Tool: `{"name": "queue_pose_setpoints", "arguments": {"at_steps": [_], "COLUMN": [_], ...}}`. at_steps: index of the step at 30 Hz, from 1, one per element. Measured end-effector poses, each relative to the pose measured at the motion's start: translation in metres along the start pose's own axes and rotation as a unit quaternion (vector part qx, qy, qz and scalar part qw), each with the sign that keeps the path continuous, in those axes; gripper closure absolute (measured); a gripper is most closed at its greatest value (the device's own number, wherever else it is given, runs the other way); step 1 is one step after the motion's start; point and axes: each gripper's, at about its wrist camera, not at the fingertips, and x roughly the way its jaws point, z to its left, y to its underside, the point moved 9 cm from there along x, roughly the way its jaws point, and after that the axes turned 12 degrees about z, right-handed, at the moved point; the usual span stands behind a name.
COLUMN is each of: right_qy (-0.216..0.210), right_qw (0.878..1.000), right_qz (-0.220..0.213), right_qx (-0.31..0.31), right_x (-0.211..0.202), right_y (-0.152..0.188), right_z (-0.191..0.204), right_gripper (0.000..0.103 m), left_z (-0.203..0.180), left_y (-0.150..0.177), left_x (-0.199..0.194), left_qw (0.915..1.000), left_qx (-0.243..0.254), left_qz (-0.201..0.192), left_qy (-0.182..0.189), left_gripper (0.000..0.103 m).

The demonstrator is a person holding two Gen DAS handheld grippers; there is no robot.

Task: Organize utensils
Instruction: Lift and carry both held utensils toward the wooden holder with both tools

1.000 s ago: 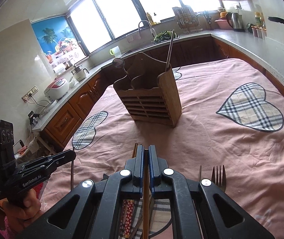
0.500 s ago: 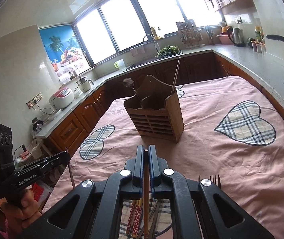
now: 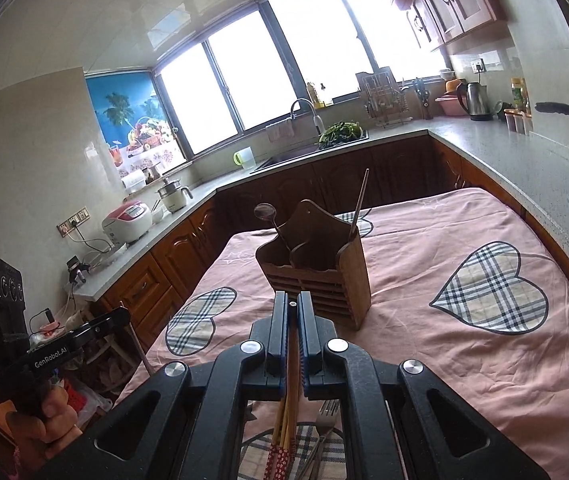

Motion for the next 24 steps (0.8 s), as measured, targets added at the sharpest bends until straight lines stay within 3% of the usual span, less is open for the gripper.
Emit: {"name": "queue_pose_setpoints", "arguments": {"at_steps": [12,24], "right_qy": [0.001,0.020], "right_qw": [0.999,0.992], "right_qz": [-0.047,-0.123], "right_qx": [0.005,0.014], "right_x": [0.004,0.009], "right_y": [-0.053,-0.146], "right_z": [-0.003,-0.018], "right_gripper": [0.099,0.099], "left_z": [0.005,0.005], "left_y": [-0.069,-0.173], "left_x": [0.008,0.036], "left_qw": [0.9980,0.9899], "left_qx": [-0.011,-0.014], "left_qz": [-0.060,-0.138], "left_qy": [-0.013,-0.030], "left_gripper": [0.100,0.100]}}
